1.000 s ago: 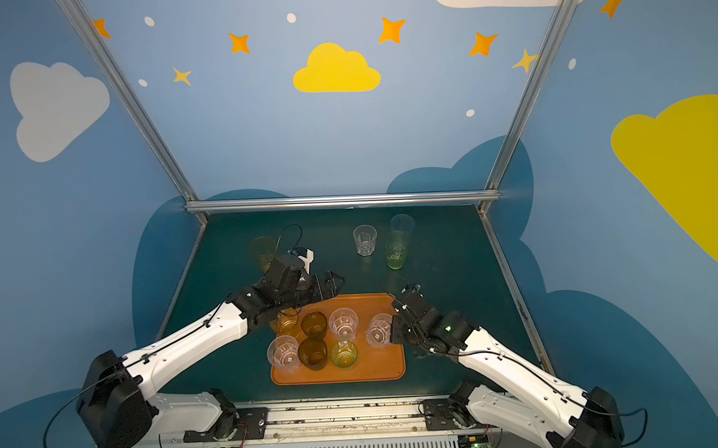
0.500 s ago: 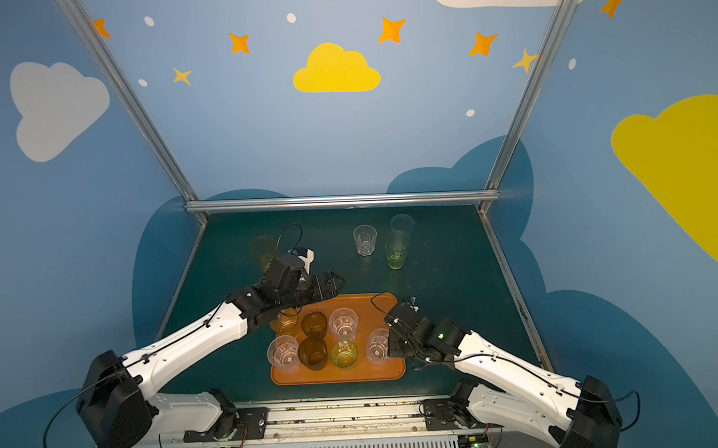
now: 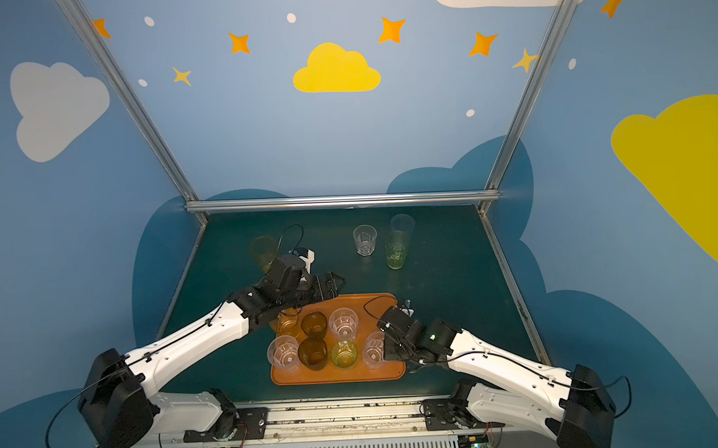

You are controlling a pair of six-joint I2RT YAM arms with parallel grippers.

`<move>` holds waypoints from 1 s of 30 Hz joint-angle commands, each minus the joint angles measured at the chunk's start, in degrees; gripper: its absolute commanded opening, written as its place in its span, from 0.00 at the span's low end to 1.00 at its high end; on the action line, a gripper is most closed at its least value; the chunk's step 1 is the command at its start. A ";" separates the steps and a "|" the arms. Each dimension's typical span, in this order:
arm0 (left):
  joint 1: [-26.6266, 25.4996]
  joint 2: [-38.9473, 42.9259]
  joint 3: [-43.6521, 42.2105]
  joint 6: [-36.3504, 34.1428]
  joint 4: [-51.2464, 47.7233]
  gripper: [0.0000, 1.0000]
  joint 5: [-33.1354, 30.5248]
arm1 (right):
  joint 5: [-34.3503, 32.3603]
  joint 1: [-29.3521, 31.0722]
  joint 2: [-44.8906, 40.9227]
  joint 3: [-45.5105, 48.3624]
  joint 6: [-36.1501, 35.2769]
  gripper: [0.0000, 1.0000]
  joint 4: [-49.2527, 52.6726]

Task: Place the glasses into the tray
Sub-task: 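Lower the clear glass onto the tray beside the green glass with right gripper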

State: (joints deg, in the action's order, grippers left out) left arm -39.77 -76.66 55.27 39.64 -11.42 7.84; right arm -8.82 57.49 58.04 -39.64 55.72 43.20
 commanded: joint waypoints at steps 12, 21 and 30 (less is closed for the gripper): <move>0.68 -0.04 -0.15 -1.01 0.09 1.00 -0.98 | -1.24 1.39 1.17 -1.76 0.26 0.09 0.59; 1.27 0.20 -0.73 -1.02 -0.07 1.00 -1.14 | -0.58 1.36 1.07 -2.05 -0.86 0.19 -1.19; 1.53 -0.02 -0.85 -0.80 -0.08 1.00 -0.98 | -0.29 1.39 0.49 -2.35 -1.67 0.20 -1.23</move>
State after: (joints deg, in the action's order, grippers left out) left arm -38.52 -76.69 54.74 39.44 -11.44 7.22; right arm -8.97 58.52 59.16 -40.10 54.85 41.80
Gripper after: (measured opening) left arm 0.999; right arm 0.196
